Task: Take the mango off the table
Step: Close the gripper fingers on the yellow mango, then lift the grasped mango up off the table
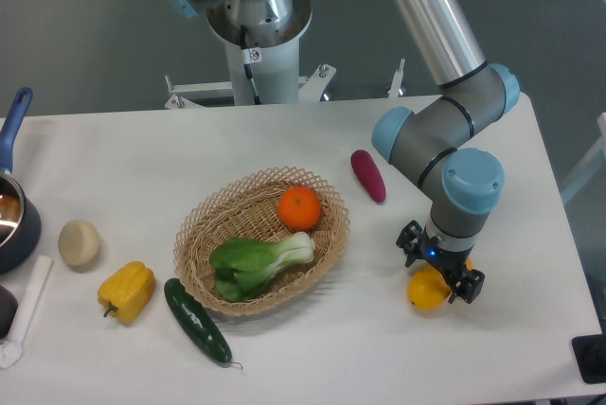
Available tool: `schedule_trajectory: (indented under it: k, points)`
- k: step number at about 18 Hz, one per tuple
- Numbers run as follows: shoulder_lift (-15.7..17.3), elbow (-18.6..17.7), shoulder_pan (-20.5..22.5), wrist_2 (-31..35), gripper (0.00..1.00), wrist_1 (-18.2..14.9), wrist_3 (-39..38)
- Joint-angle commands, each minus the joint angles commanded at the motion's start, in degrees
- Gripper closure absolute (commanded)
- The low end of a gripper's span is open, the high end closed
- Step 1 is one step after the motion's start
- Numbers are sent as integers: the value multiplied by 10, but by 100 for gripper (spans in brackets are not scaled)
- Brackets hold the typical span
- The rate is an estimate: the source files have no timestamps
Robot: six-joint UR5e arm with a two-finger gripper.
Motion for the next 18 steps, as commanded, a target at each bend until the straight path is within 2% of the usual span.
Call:
schedule_trajectory:
  k: [4,6,9,12,15,18]
  points:
    - [1,3,0,0,34,1,-2]
    - [3,4,0,0,50,1,-5]
    - [9,5,0,-1,51,2,-5]
    - [42,9,0,-4,51,1,-13]
    - [89,15,-10,-30,51,3,-81]
    - [122,38,-14,-83,51,3,-162]
